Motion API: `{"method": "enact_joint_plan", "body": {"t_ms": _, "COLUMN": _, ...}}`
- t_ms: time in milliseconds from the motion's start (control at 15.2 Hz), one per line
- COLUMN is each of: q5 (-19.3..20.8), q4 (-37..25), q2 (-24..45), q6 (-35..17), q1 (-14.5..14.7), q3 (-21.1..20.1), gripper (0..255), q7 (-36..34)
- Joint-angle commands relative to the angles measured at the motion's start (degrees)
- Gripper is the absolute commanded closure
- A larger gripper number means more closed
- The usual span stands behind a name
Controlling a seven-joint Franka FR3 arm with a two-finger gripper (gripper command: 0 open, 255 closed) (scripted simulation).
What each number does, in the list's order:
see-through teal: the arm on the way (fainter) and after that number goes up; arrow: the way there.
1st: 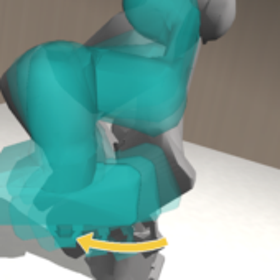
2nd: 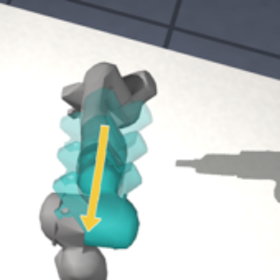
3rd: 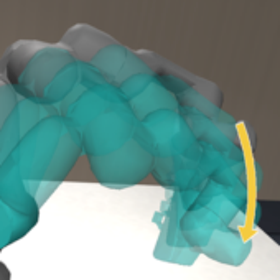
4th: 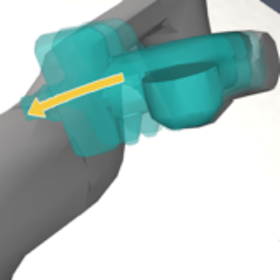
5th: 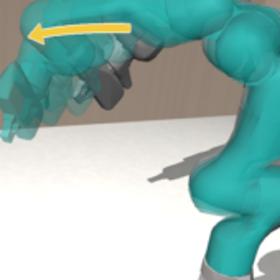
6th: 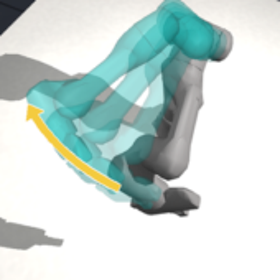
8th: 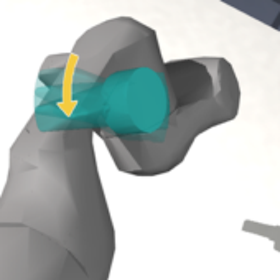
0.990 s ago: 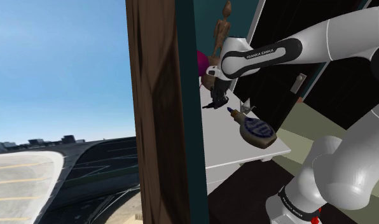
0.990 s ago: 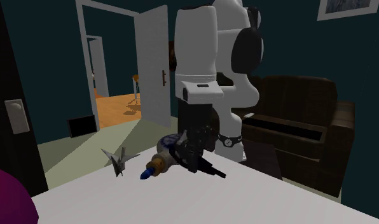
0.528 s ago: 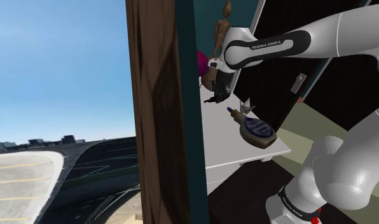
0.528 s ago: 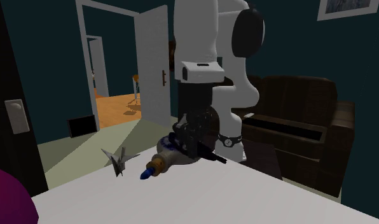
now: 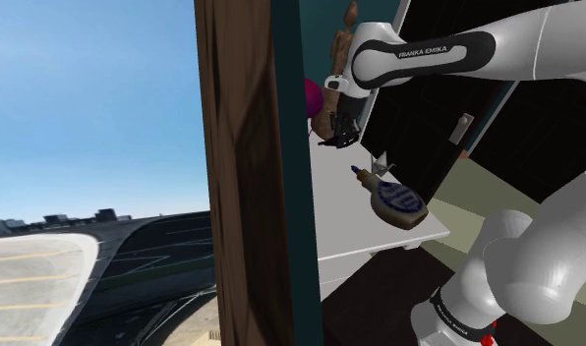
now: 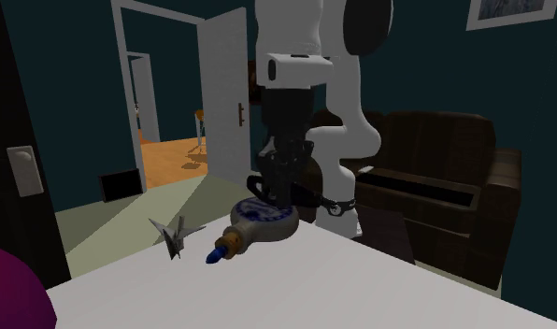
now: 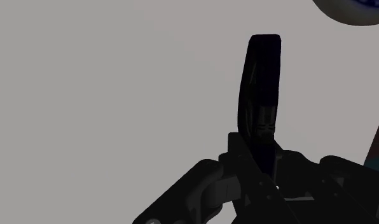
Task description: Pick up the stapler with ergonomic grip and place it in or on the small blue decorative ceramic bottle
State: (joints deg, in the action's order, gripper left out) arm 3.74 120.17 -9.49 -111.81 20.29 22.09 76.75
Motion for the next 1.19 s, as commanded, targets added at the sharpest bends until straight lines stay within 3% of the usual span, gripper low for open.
{"method": "enact_joint_plan", "body": {"t_ms": 0, "q5": 0.09, "q4": -1.18, "q2": -0.35, "q6": 1.54, "q1": 0.00, "q3": -0.07, "gripper": 255, "q7": -0.03}}
{"method": "enact_joint_plan", "body": {"t_ms": 330, "q5": 0.17, "q4": -4.29, "q2": -0.85, "q6": 5.12, "q1": 0.07, "q3": -0.27, "gripper": 255, "q7": -0.13}}
{"method": "enact_joint_plan", "body": {"t_ms": 1122, "q5": 9.63, "q4": 13.66, "q2": -22.73, "q6": 7.61, "q1": -7.42, "q3": 3.06, "gripper": 255, "q7": 5.39}}
